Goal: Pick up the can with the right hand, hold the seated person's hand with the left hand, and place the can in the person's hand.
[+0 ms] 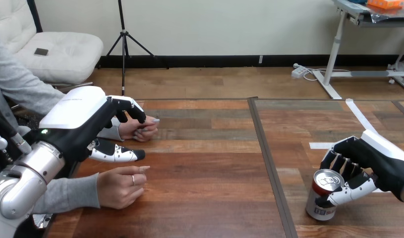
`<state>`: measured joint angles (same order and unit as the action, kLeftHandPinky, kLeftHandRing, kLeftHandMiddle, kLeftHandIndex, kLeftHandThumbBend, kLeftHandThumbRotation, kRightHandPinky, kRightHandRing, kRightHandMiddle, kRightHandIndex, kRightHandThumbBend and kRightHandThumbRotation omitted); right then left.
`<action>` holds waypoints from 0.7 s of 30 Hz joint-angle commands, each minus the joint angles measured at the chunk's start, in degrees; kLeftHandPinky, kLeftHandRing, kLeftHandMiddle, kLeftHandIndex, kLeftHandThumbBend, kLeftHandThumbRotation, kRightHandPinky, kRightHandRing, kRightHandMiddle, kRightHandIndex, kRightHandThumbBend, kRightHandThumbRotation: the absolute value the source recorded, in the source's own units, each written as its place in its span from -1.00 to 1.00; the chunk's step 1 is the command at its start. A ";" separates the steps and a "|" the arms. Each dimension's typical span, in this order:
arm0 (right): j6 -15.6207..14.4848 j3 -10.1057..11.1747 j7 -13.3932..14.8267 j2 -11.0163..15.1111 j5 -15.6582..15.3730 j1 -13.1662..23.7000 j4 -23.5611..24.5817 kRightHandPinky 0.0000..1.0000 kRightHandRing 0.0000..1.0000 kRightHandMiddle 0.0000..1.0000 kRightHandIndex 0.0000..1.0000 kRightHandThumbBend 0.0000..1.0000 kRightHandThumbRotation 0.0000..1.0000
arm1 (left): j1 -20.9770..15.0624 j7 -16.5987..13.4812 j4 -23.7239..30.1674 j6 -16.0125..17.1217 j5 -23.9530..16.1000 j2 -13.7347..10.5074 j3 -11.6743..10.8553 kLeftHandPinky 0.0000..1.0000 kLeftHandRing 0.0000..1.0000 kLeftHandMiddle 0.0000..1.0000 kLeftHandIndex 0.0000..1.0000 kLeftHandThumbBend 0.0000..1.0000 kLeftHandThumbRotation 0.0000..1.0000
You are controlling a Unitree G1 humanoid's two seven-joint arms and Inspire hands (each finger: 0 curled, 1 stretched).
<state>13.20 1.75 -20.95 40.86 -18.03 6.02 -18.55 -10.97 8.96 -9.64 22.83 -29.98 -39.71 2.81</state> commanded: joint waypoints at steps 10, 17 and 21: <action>2.89 -0.03 1.69 0.19 0.54 6.66 -0.44 -0.36 -0.29 -0.19 -0.16 0.68 -1.00 | -2.05 -1.21 2.48 0.53 -0.32 -1.20 -1.31 0.06 0.32 0.40 0.24 0.34 -0.60; 3.75 -0.25 2.03 0.10 0.43 6.86 -1.13 -0.40 -0.33 -0.22 -0.16 0.69 -1.00 | -2.00 -1.45 2.27 0.57 -0.21 -1.07 -1.39 0.06 0.31 0.39 0.23 0.35 -0.60; 3.90 -0.39 1.82 0.10 0.51 7.03 -1.42 -0.40 -0.33 -0.22 -0.16 0.69 -1.00 | -1.85 -1.52 2.42 0.41 -0.42 -1.17 -1.44 0.06 0.31 0.39 0.23 0.34 -0.60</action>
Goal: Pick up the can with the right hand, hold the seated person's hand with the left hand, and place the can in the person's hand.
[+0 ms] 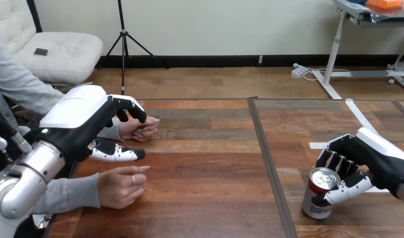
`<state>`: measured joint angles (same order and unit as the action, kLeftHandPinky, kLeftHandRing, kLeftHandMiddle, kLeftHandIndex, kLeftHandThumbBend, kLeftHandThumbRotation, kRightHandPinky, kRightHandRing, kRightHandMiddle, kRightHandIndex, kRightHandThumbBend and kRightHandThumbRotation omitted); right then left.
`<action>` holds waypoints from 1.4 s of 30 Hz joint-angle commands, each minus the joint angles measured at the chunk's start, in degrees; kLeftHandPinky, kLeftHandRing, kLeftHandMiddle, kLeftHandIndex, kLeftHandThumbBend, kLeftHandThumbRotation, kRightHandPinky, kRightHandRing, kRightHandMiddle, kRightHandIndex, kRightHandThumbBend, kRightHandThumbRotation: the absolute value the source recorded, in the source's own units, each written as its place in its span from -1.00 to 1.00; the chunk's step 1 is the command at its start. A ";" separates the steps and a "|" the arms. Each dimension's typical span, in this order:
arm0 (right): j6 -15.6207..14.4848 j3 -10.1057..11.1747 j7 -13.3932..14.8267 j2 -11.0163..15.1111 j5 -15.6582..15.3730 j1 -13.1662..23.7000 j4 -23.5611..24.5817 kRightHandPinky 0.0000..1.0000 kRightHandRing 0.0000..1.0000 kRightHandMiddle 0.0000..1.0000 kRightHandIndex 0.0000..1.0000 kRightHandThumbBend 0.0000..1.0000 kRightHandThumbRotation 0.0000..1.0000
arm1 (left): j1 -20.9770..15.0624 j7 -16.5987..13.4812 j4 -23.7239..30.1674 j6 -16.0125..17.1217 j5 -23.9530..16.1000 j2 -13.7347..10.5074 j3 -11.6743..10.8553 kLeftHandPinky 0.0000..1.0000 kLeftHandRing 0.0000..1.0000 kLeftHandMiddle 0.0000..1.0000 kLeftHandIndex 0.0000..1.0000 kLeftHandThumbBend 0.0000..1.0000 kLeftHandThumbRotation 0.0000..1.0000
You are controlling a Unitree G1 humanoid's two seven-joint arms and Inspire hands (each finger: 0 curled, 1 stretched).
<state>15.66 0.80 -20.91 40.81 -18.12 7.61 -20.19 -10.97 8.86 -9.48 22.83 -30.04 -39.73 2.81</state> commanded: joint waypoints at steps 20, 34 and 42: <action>3.95 0.80 3.23 -0.14 0.72 6.13 -2.12 -0.35 -0.29 -0.19 -0.16 0.69 -1.00 | -1.99 -1.70 1.36 1.32 -0.20 -1.54 -1.27 0.06 0.30 0.37 0.22 0.35 -0.61; 5.13 1.88 2.70 0.81 2.39 7.55 -3.67 -0.36 -0.30 -0.20 -0.15 0.69 -1.00 | -1.73 -1.72 0.32 3.98 0.78 -1.96 -1.25 0.08 0.30 0.36 0.28 0.49 -0.66; 5.53 2.54 3.22 0.97 3.20 8.13 -4.59 -0.42 -0.36 -0.24 -0.15 0.69 -1.00 | -0.32 -2.25 1.01 4.38 0.42 -2.11 -1.84 0.07 0.27 0.32 0.31 0.68 -0.68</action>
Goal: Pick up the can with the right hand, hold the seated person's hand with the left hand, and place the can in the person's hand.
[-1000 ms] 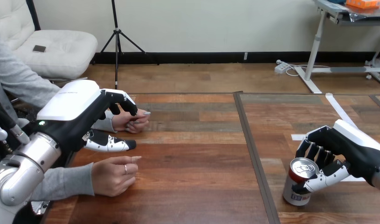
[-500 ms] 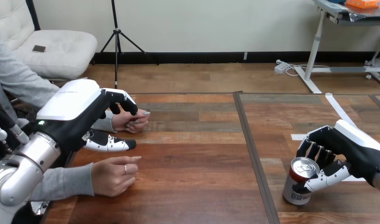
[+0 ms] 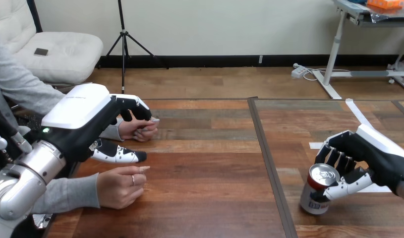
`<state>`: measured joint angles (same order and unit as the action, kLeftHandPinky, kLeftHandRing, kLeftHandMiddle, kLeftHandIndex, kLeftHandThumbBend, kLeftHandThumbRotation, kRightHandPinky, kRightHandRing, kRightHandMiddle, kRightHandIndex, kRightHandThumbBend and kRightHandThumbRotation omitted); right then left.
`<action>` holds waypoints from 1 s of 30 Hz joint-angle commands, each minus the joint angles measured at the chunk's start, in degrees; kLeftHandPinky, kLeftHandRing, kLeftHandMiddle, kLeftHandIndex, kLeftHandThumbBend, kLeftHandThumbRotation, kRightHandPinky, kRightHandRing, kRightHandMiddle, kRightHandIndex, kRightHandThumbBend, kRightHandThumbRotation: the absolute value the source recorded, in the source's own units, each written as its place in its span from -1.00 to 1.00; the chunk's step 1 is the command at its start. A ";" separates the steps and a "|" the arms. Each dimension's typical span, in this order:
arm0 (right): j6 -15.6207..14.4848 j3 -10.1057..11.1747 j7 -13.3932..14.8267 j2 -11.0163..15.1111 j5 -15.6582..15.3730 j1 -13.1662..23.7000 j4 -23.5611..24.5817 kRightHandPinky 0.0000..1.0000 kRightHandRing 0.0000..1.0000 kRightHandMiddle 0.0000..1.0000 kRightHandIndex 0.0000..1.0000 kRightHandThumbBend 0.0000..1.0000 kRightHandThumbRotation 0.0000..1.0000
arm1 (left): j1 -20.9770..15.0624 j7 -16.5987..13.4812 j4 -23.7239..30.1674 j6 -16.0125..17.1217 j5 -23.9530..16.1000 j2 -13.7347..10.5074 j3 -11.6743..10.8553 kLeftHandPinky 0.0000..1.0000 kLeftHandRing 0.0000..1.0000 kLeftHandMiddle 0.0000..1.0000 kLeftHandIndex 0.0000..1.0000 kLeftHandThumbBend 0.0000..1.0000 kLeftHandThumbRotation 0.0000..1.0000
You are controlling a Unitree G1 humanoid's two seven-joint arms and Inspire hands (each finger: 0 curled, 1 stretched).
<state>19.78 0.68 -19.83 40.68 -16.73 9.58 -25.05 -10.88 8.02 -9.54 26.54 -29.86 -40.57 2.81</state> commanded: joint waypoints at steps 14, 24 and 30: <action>2.63 2.53 3.24 1.21 2.13 6.87 -1.35 -0.45 -0.38 -0.26 -0.16 0.71 -1.00 | 1.97 6.20 4.14 -2.91 3.86 -2.81 -2.57 0.16 0.34 0.40 0.40 0.99 -0.29; 1.99 2.43 3.49 1.10 2.20 7.06 -1.57 -0.42 -0.35 -0.24 -0.15 0.69 -1.00 | 3.58 12.44 6.18 -6.51 5.15 -4.23 -2.45 0.29 0.45 0.50 0.50 1.00 -0.32; 1.83 2.60 3.61 1.02 2.42 6.94 -1.32 -0.42 -0.35 -0.24 -0.16 0.68 -1.00 | 5.11 15.60 8.93 -10.53 5.26 -4.38 -2.71 0.38 0.53 0.57 0.57 1.00 -0.36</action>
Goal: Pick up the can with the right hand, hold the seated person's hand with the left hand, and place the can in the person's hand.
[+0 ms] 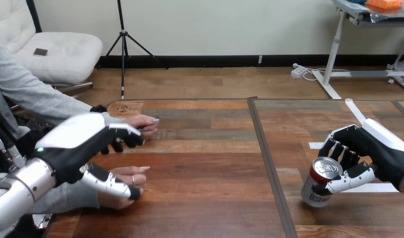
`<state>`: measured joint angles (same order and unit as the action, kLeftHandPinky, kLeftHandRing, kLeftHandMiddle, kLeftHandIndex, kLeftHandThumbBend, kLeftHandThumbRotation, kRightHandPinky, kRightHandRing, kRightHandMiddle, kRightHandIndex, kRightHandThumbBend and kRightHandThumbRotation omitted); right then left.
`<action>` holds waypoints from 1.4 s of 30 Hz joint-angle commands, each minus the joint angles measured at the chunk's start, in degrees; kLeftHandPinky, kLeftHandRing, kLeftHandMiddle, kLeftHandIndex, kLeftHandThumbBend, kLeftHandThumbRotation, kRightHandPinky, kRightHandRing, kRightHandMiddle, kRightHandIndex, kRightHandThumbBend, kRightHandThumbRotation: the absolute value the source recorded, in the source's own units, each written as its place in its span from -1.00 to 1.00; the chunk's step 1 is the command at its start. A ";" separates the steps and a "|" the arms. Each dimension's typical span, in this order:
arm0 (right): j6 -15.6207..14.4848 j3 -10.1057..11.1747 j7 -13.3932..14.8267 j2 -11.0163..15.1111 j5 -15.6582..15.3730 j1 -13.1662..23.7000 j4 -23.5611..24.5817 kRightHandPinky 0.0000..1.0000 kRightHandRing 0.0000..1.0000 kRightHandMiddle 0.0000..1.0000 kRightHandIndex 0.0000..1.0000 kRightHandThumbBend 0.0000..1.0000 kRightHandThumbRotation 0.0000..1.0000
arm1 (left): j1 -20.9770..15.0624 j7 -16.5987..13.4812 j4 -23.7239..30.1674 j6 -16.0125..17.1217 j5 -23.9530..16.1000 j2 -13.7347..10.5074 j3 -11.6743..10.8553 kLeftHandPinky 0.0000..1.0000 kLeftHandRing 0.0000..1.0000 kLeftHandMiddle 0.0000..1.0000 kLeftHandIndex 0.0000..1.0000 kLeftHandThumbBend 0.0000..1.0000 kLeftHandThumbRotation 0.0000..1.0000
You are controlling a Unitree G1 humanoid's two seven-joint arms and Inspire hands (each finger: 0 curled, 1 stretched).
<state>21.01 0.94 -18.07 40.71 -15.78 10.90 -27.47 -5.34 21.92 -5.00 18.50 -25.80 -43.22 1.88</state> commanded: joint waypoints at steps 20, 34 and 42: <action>2.91 2.54 2.54 1.02 2.16 5.94 -0.35 -0.44 -0.37 -0.26 -0.17 0.70 -1.00 | 2.20 7.98 8.04 -8.64 2.84 -2.10 -2.15 0.52 0.66 0.69 0.68 1.00 -0.51; 3.68 2.44 2.90 1.12 2.10 6.11 -0.87 -0.43 -0.36 -0.25 -0.17 0.70 -1.00 | 3.20 3.77 5.42 -7.19 -0.98 -2.11 -1.50 0.50 0.65 0.68 0.66 1.00 -0.54; 3.41 2.46 2.92 1.17 1.99 6.01 -0.67 -0.42 -0.36 -0.26 -0.18 0.71 -1.00 | 3.64 -3.24 3.11 -4.63 -7.72 -2.55 -0.70 0.49 0.60 0.64 0.63 1.00 -0.47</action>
<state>23.12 0.95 -17.00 40.71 -15.40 10.94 -28.87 -0.01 23.59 -0.95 12.11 -30.25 -44.01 1.38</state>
